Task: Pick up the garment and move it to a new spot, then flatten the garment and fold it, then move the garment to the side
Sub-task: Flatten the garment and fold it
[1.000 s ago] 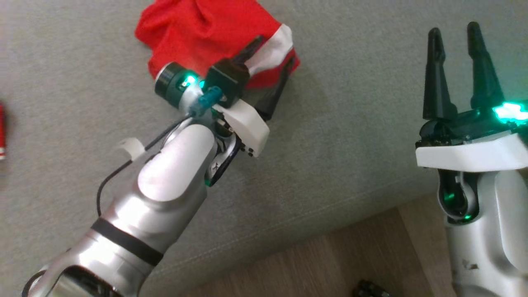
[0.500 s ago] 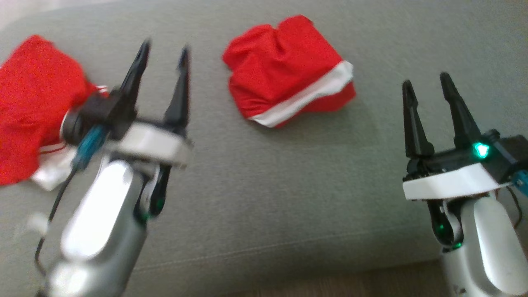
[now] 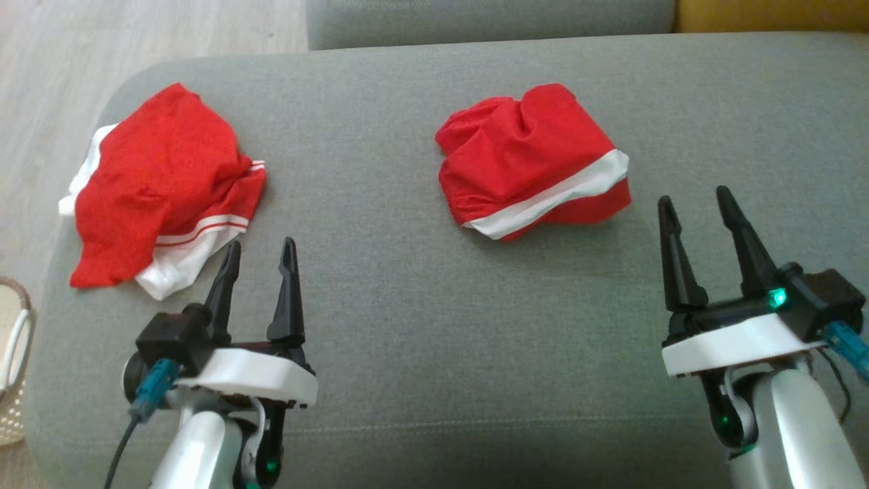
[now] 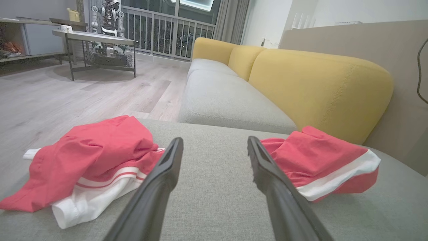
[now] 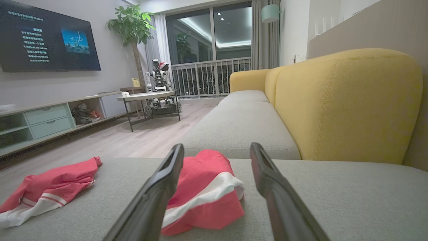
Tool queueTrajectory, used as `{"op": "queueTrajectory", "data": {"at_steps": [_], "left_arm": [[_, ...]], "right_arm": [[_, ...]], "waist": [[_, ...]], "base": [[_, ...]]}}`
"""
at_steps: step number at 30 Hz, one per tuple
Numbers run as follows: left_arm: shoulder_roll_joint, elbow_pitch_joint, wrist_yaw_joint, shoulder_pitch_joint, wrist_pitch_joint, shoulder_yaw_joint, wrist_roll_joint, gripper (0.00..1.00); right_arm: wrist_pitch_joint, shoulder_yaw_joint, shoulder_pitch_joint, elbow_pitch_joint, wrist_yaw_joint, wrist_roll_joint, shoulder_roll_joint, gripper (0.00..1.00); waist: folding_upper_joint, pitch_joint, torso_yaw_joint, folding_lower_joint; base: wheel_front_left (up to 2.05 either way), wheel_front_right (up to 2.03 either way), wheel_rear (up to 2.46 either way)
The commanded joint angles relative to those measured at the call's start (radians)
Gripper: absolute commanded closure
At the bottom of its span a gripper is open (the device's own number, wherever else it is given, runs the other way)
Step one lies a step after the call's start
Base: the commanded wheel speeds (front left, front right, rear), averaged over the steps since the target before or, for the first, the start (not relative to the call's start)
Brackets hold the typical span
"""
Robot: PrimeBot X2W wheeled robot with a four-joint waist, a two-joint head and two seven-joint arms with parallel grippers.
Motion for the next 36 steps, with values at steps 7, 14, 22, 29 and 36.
{"op": "queueTrajectory", "data": {"at_steps": [7,14,22,29,36], "left_arm": [[-0.031,0.035,-0.066,-0.079,-0.005,0.061,0.029,0.00],[-0.045,0.226,-0.124,-0.216,0.016,0.006,0.025,0.00],[-0.054,0.466,-0.182,-0.428,0.076,-0.056,0.018,0.00],[-0.059,0.600,-0.209,-0.517,0.082,-0.105,0.009,0.00],[-0.062,0.667,-0.221,-0.563,0.048,-0.117,-0.044,0.00]], "right_arm": [[-0.006,0.041,-0.050,-0.044,0.000,0.016,0.002,0.00],[-0.006,0.062,-0.085,-0.089,0.000,0.026,0.002,0.00],[-0.006,0.083,-0.129,-0.136,0.000,0.047,0.002,0.00],[-0.006,0.085,-0.144,-0.146,0.000,0.058,0.002,0.00],[-0.006,0.088,-0.148,-0.149,0.000,0.065,0.002,0.00]], "waist": [[-0.0001,0.037,-0.060,0.0000],[-0.0001,0.148,-0.142,0.0000],[-0.0001,0.266,-0.232,0.0000],[-0.0001,0.294,-0.264,0.0000],[-0.0001,0.299,-0.274,0.0000]], "base": [[0.00,0.00,0.00],[0.00,0.00,0.00],[0.00,0.00,0.00],[0.00,0.00,0.00],[0.00,0.00,0.00]]}}
